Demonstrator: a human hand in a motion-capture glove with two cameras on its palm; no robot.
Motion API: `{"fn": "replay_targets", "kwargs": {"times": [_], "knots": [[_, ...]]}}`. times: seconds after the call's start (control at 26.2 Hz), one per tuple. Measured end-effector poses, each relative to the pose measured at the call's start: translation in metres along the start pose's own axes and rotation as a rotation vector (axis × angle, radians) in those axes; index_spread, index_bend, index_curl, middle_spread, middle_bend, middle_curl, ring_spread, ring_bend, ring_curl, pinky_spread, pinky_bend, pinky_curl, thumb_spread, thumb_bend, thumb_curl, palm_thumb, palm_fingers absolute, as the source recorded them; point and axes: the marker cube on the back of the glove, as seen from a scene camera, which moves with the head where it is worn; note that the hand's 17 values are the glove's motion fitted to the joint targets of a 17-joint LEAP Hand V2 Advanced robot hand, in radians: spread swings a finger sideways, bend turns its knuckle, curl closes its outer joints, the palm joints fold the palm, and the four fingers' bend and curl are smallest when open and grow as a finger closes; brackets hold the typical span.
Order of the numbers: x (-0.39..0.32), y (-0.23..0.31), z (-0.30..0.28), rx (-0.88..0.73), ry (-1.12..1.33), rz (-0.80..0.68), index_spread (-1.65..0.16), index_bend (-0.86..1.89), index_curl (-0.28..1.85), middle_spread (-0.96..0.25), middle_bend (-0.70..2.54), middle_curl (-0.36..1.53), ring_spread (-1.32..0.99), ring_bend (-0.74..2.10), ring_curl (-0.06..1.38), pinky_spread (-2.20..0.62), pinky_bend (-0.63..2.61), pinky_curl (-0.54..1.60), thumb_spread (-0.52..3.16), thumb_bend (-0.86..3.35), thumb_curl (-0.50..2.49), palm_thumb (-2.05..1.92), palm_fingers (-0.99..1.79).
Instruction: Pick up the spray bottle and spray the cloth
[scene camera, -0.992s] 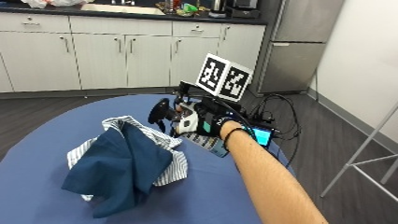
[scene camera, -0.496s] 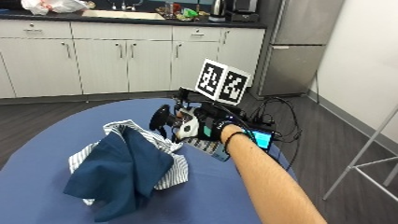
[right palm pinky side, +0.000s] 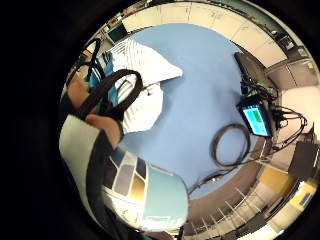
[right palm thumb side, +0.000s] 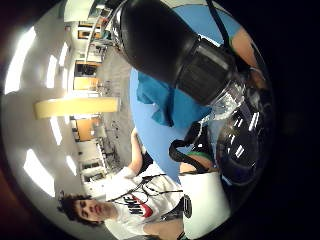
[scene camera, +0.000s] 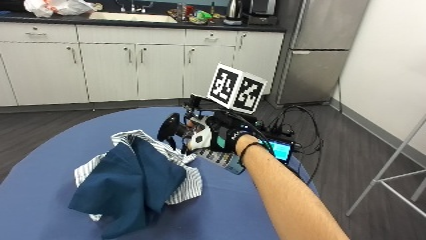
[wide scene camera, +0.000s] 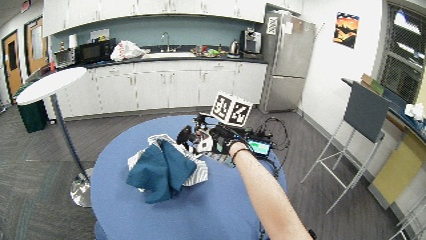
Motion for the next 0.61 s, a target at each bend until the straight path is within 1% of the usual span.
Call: {"fn": "replay_targets", "kwargs": {"times": [0.61], "knots": [[-0.0041, 0.0015, 0.0039, -0.001, 0.005, -0.020, -0.22, 0.09, 0.23, -0.09, 0.33, 0.47, -0.09, 0.67, 0.43, -0.08, 0.60, 0.35, 0.57, -0.03, 0.67, 0.91, 1.15]]}}
